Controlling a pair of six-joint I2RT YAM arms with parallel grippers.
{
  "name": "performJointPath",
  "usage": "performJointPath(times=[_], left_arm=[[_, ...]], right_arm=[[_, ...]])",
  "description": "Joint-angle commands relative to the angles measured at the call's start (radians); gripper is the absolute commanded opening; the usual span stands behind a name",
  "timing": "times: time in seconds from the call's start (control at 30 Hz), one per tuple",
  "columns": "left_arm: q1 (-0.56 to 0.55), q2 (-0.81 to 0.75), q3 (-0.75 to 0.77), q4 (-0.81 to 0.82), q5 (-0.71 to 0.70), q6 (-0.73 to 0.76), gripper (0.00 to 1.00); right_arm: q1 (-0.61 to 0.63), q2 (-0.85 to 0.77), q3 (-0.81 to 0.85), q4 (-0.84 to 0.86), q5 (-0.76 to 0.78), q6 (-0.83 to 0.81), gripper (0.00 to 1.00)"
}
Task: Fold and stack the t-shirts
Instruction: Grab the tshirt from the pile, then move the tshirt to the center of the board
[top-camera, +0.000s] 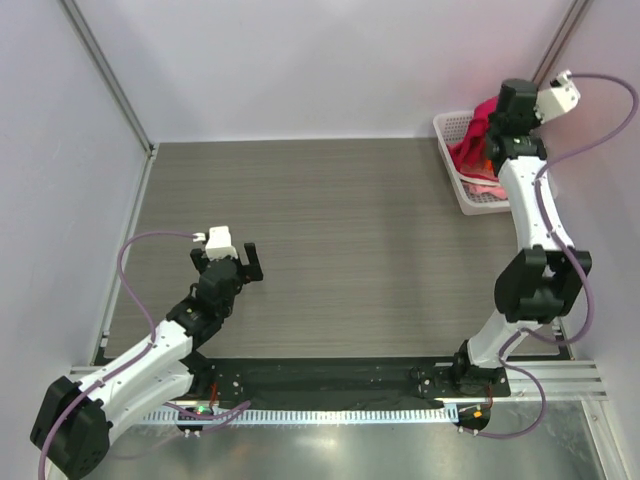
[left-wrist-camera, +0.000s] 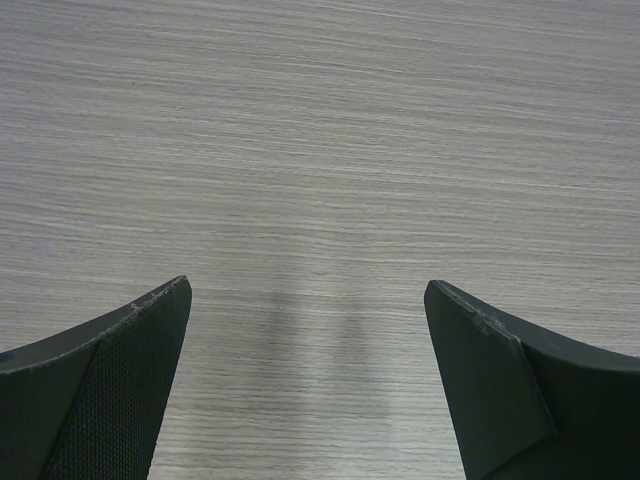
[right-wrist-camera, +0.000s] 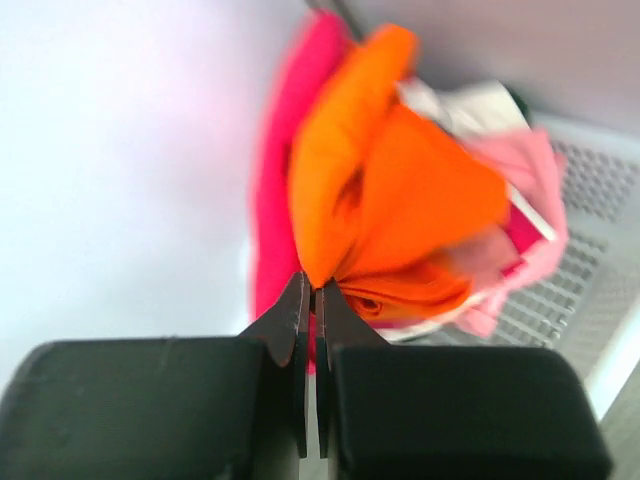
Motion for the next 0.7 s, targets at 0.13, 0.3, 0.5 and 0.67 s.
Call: performJointPath(times=[0.13, 0.3, 0.5, 0.67], left_arm=[[-0.003, -0.024, 0.025, 0.02, -0.031, -0.013, 1.0], [-0.003, -0.024, 0.023, 0.02, -0.031, -0.011, 1.0], [-0.003, -0.027, 0.023, 0.017, -0.045, -0.017, 1.0], [-0.003, -0.047, 0.015, 0.014, -0.065, -0.027, 1.0]], right_arm=[[0.238, -0.236, 0.313, 0.023, 0.278, -0.186, 0.01], [0.278, -0.305, 0.359, 0.0, 0.099, -0.144, 0.01], [0.474, -0.354, 0.26, -0.089, -0.081, -0.061, 0.01], [0.651, -0.422, -0.003, -0.003, -0.17, 0.015, 0.01]])
